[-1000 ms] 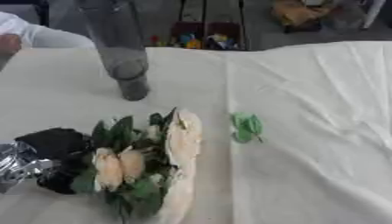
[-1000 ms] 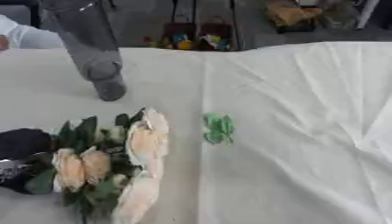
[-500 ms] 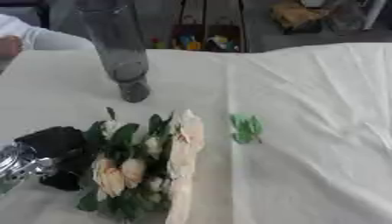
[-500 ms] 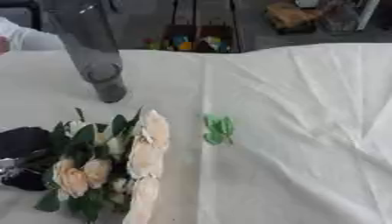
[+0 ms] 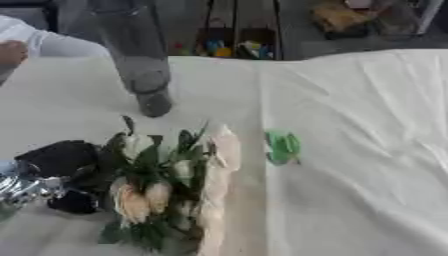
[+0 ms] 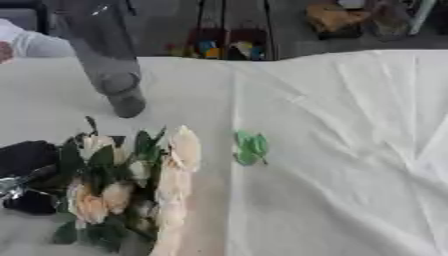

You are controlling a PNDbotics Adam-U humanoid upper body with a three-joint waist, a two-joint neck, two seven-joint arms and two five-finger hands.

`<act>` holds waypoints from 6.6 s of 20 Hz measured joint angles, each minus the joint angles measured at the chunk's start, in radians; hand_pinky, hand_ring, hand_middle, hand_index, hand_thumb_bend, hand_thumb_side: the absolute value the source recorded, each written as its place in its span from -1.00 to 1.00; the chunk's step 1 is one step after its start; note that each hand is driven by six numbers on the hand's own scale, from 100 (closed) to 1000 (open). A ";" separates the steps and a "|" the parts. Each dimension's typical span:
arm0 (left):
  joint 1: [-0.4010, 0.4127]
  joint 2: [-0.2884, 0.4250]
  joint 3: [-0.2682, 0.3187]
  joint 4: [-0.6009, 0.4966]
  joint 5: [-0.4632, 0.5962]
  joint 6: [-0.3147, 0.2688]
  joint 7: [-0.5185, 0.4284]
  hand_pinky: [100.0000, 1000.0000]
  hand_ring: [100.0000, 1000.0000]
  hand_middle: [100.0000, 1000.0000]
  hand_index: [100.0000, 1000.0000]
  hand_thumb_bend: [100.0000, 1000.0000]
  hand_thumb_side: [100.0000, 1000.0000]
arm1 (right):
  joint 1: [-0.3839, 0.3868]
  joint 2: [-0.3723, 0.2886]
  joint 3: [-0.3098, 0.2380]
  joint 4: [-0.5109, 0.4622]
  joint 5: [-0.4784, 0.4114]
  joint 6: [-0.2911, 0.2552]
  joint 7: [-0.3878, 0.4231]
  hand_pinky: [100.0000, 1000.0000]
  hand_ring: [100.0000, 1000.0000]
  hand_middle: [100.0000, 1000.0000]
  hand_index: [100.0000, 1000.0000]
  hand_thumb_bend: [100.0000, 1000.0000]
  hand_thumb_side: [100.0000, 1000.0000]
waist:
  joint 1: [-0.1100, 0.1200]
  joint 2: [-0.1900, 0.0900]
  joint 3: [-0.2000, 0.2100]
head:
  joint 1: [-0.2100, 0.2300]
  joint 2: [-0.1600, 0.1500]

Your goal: Arrange flowers into the vase.

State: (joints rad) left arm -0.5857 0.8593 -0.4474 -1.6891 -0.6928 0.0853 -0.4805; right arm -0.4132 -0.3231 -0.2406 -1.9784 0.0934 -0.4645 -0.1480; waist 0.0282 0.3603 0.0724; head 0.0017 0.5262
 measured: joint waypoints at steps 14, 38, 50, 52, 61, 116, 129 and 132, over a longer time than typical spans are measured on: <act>0.022 0.031 0.137 -0.192 0.158 0.107 -0.076 -1.00 -1.00 -1.00 -0.99 -1.00 -0.25 | 0.008 -0.001 0.000 0.000 -0.001 0.002 0.002 0.01 0.53 -0.06 0.45 -1.00 0.69 | -0.004 0.000 0.011 | -0.005 0.000; -0.070 -0.035 0.285 -0.294 0.431 0.169 0.121 -1.00 -1.00 -1.00 -1.00 -1.00 -0.12 | 0.010 -0.001 -0.004 0.000 -0.007 0.003 0.002 0.01 0.53 -0.06 0.46 -1.00 0.69 | -0.008 -0.004 0.022 | -0.014 0.000; -0.137 -0.059 0.319 -0.296 0.750 0.176 0.374 -1.00 -1.00 -1.00 -1.00 -1.00 0.07 | 0.019 -0.002 -0.006 0.000 -0.007 0.004 0.003 0.01 0.53 -0.06 0.46 -1.00 0.68 | -0.001 -0.010 0.023 | -0.014 0.000; -0.151 -0.059 0.328 -0.296 0.830 0.186 0.436 -1.00 -1.00 -1.00 -1.00 -1.00 0.13 | 0.022 -0.005 -0.006 0.000 -0.007 0.005 0.005 0.01 0.53 -0.06 0.46 -1.00 0.68 | 0.003 -0.011 0.023 | -0.013 0.000; -0.192 -0.059 0.353 -0.299 1.107 0.263 0.735 -1.00 -1.00 -1.00 -1.00 -1.00 0.24 | 0.027 -0.009 -0.006 0.000 -0.008 0.007 0.010 0.02 0.53 -0.06 0.46 -1.00 0.68 | 0.015 -0.017 0.024 | -0.013 0.005; -0.608 -0.077 0.391 0.314 1.256 -0.030 1.173 -1.00 -1.00 -1.00 -0.99 -1.00 0.45 | 0.044 -0.079 0.012 0.020 -0.026 -0.019 0.061 0.03 0.55 -0.10 0.47 -1.00 0.67 | 0.061 -0.005 -0.009 | 0.061 -0.070; -0.643 -0.077 0.394 0.354 1.254 -0.098 1.219 -1.00 -1.00 -1.00 -0.99 -1.00 0.46 | 0.043 -0.098 0.013 0.033 -0.029 -0.034 0.068 0.03 0.55 -0.12 0.47 -1.00 0.67 | 0.069 0.017 -0.020 | 0.077 -0.074; -0.663 -0.085 0.397 0.362 1.248 -0.122 1.226 -1.00 -1.00 -1.00 -0.99 -1.00 0.46 | 0.043 -0.105 0.013 0.037 -0.029 -0.037 0.073 0.03 0.56 -0.12 0.47 -1.00 0.67 | 0.084 0.028 -0.026 | 0.093 -0.080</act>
State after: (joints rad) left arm -1.2484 0.7744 -0.0501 -1.3267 0.5549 -0.0367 0.7450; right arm -0.3705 -0.4282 -0.2278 -1.9417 0.0646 -0.5014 -0.0750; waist 0.1126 0.3883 0.0460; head 0.0944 0.4466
